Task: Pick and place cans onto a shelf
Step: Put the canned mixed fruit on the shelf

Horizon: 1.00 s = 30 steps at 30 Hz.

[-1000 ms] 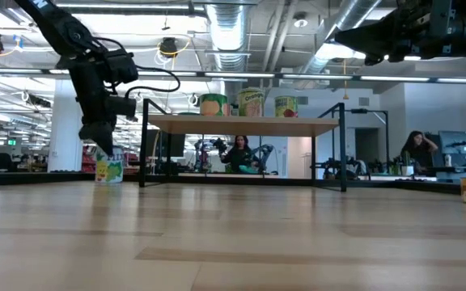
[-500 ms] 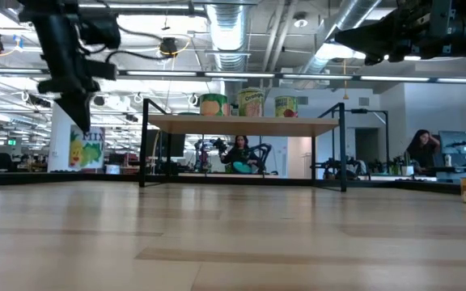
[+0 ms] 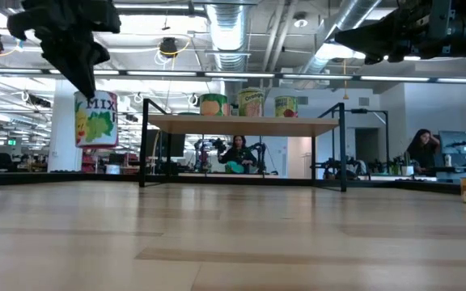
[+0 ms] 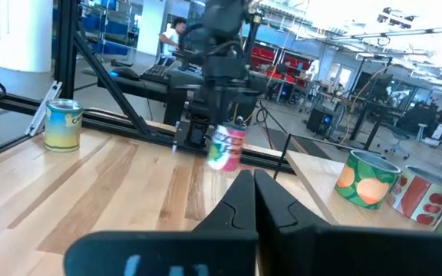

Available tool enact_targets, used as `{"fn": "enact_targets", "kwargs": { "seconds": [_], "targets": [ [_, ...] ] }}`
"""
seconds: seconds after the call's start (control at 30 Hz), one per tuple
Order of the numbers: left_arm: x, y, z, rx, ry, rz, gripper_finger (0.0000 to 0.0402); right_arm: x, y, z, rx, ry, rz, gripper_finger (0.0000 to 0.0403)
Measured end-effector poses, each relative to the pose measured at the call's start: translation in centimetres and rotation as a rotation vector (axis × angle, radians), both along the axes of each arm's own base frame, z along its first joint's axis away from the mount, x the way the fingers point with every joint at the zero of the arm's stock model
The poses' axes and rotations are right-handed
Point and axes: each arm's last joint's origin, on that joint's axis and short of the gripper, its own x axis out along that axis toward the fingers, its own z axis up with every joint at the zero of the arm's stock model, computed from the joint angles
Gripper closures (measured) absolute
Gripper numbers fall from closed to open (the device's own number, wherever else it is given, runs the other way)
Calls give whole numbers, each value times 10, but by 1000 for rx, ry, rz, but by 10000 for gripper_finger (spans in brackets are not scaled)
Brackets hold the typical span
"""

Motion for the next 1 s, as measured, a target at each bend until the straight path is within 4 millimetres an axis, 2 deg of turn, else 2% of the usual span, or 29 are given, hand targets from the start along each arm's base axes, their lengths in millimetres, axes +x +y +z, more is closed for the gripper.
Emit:
{"fn": "enact_targets", "kwargs": {
  "seconds": [0.27, 0.57, 0.77, 1.0],
  "targets": [
    [34, -47, -3, -30, 49, -97, 401, 0, 0, 2, -55, -16, -2, 399],
    [87, -86, -22, -147, -38, -107, 401, 0, -1, 3, -80, -24, -6, 400],
    [131, -91, -46, -116, -47, -64, 401, 0, -1, 3, -87, -30, -6, 400],
    [182, -77, -53, -38, -61, -90, 401, 0, 0, 4, -71, -40, 12, 400]
  ]
}}
